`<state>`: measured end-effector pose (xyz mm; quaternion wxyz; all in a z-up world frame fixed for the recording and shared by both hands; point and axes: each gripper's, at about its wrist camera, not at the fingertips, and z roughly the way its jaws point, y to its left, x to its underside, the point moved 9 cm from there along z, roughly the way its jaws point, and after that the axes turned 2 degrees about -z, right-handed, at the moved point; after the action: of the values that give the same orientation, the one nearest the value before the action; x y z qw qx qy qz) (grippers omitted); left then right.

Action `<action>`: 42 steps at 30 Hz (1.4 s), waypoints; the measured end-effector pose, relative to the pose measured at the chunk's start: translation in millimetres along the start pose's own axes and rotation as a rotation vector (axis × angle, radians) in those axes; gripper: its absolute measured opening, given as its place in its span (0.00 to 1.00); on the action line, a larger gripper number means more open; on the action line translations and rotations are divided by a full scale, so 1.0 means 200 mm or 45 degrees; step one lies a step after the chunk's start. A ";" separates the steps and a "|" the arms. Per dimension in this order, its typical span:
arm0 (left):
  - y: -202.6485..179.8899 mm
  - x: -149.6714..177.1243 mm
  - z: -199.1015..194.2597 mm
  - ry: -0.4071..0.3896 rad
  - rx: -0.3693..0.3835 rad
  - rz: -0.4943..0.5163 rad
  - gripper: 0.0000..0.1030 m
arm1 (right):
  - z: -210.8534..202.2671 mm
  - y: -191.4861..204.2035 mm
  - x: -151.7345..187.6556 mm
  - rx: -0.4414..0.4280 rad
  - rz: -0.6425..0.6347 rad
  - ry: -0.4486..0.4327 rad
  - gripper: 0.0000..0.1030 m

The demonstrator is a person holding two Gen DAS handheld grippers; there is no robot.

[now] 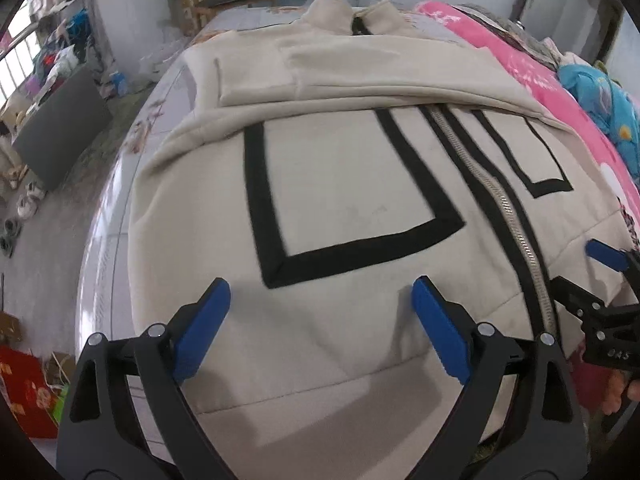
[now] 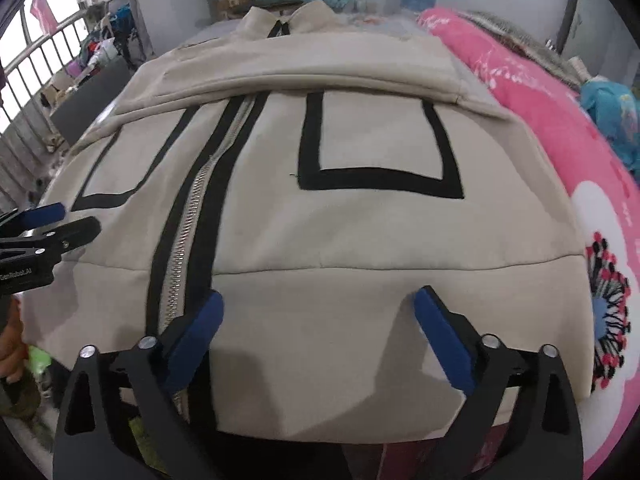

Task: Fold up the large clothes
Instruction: 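Move both open grippers over the sweatshirt toward its hem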

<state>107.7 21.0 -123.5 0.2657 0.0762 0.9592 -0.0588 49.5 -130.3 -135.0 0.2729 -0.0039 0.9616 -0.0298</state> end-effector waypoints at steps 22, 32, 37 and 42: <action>0.04 0.02 0.00 0.000 -0.085 0.018 0.94 | -0.01 -0.04 0.02 -0.025 0.077 -0.106 0.94; 0.04 0.03 0.00 -0.006 -0.083 0.023 0.94 | -0.05 -0.01 -0.08 -0.058 0.069 -0.155 0.94; 0.04 0.03 0.00 -0.012 -0.080 0.025 0.94 | 0.01 -0.01 -0.05 -0.065 0.056 -0.136 0.94; 0.04 0.03 0.00 -0.015 -0.077 0.026 0.94 | 0.02 0.00 -0.05 -0.066 0.033 -0.149 0.94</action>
<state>103.2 29.1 -126.6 0.2740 0.0774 0.9582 -0.0275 59.2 -130.5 -132.9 0.3289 -0.0001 0.9444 -0.0009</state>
